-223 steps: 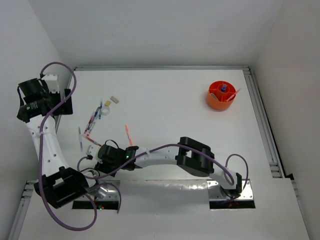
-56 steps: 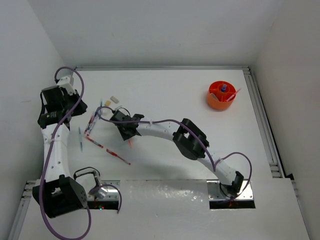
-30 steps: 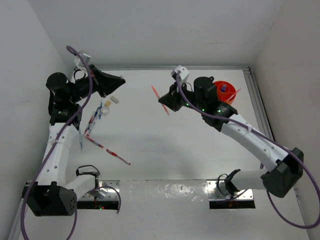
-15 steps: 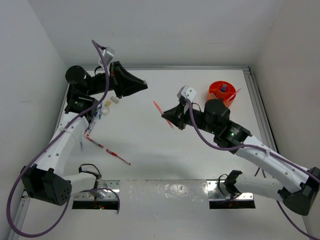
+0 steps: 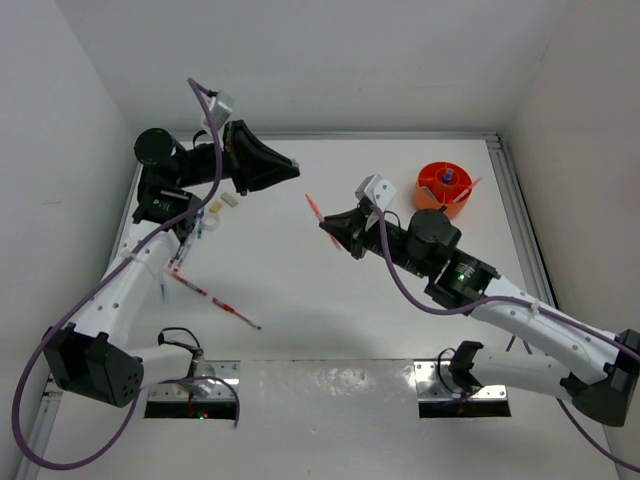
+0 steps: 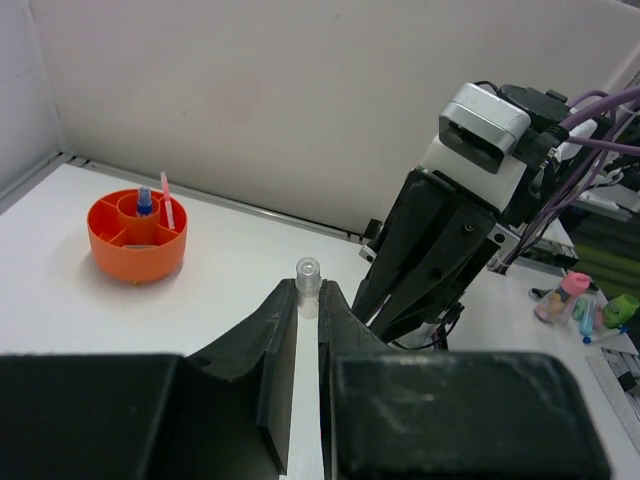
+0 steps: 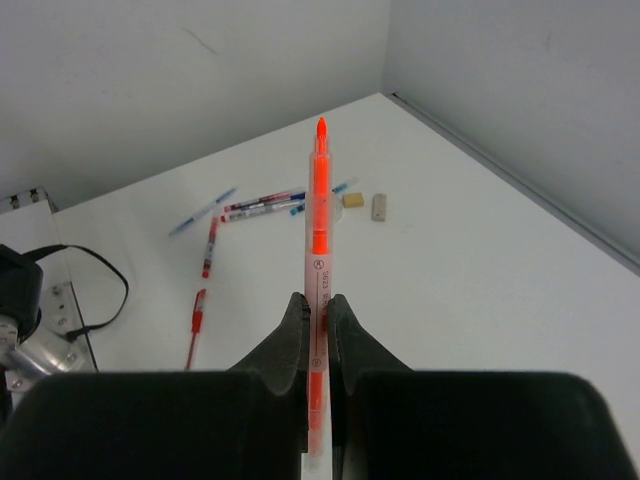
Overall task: Sort the stationery into containers
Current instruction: Close the pen cap on the pen.
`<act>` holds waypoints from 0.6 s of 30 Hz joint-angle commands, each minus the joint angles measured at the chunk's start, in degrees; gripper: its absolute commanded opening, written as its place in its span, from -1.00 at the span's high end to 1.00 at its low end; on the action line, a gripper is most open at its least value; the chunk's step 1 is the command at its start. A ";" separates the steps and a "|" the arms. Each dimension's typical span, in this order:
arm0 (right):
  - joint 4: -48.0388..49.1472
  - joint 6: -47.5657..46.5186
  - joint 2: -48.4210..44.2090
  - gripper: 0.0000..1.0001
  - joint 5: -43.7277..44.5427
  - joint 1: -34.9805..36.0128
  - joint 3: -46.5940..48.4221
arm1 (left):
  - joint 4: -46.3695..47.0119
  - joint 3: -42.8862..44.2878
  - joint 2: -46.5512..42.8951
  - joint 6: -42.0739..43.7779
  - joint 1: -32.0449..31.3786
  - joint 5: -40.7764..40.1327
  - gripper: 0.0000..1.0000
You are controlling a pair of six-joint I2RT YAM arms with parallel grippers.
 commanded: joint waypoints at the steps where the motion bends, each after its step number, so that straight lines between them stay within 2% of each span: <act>1: 4.31 -0.77 0.73 1.00 1.49 0.20 2.59 | 1.60 0.78 -0.08 1.82 -0.59 1.10 1.00; 4: 5.53 0.37 0.38 1.00 1.50 0.29 1.72 | -1.39 1.66 -0.17 4.28 -0.94 1.37 1.00; 18: 8.09 1.52 1.17 1.00 1.50 1.34 1.63 | -2.97 -2.12 -2.10 5.16 -1.82 0.05 1.00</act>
